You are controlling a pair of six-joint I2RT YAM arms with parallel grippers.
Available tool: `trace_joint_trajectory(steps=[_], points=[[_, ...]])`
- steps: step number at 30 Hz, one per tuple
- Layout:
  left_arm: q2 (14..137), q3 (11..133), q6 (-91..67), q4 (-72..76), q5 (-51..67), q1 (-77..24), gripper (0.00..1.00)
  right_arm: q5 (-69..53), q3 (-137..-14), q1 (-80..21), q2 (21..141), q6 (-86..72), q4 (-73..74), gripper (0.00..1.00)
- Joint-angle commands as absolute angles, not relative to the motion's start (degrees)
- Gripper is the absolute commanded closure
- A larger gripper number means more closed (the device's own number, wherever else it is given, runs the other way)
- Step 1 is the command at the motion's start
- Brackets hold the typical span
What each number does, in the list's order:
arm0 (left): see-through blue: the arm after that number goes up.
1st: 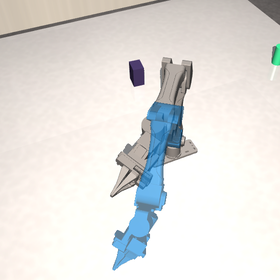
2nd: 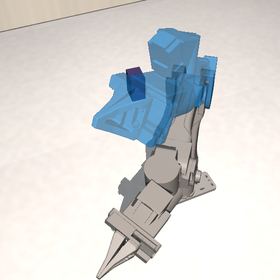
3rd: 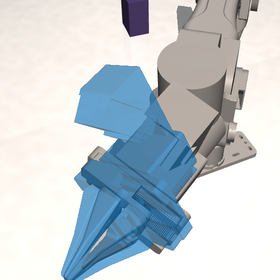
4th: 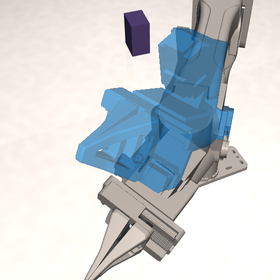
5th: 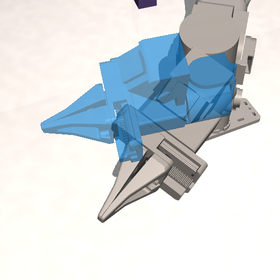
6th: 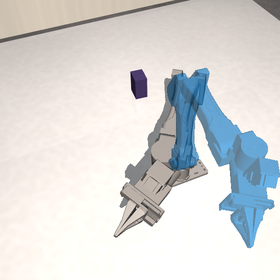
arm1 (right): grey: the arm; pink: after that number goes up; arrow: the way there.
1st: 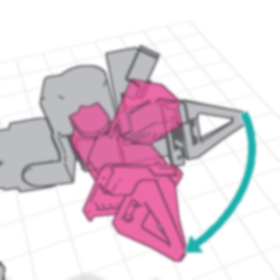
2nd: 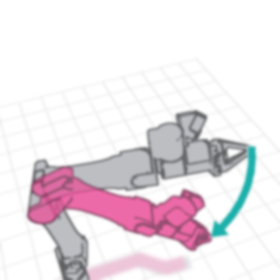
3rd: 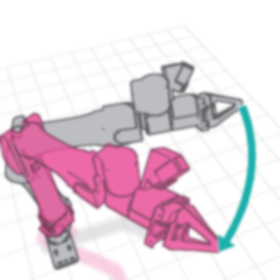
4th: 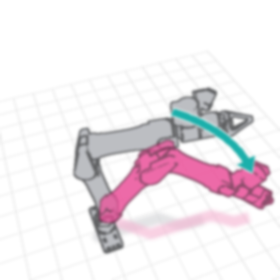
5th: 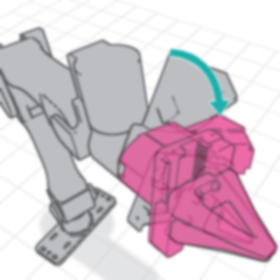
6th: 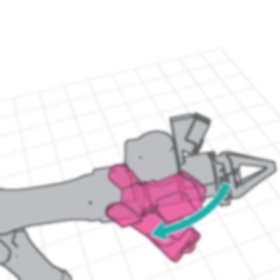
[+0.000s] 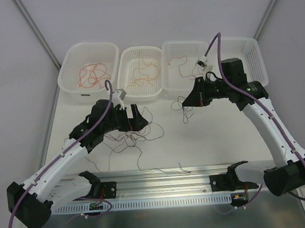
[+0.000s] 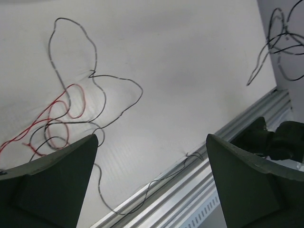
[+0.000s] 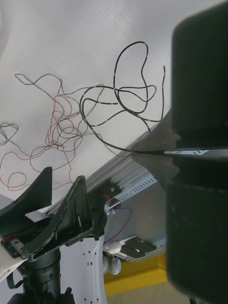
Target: Untangle the cables
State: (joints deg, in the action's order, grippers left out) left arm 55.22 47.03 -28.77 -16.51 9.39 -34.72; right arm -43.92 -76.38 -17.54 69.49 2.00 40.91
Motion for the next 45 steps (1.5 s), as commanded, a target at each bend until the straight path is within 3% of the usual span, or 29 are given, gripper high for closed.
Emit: trace_joint_trajectory(steps=[1, 13, 21, 28, 34, 40, 45], points=[[58.7, 49.2, -36.6, -5.0, 15.5, -37.7, 0.01, -44.3, -74.3, -20.6, 68.6, -3.6, 29.7, 0.99], [68.5, 49.6, -48.3, 12.2, 11.3, -43.5, 0.08, -38.4, -64.8, -31.2, 67.2, -13.0, 12.1, 0.99], [74.5, 48.4, -53.7, 15.2, 5.8, -44.4, 0.26, -38.2, -64.8, -34.0, 65.9, -13.7, 11.1, 0.99], [78.0, 48.3, -53.4, 8.5, -2.3, -44.5, 0.52, -33.6, -70.2, -33.5, 60.5, -7.8, 21.1, 0.99], [76.2, 44.2, -52.1, 2.2, -8.3, -44.1, 1.00, -27.5, -78.2, -26.4, 56.9, -3.7, 29.3, 0.99], [70.4, 39.9, -51.0, -2.3, -7.0, -38.9, 1.00, -25.7, -85.9, -14.7, 58.7, -0.7, 36.4, 0.99], [63.3, 41.9, -43.3, -8.0, -6.6, -36.0, 0.76, -13.9, -89.8, -7.2, 63.8, 1.6, 38.7, 0.99]])
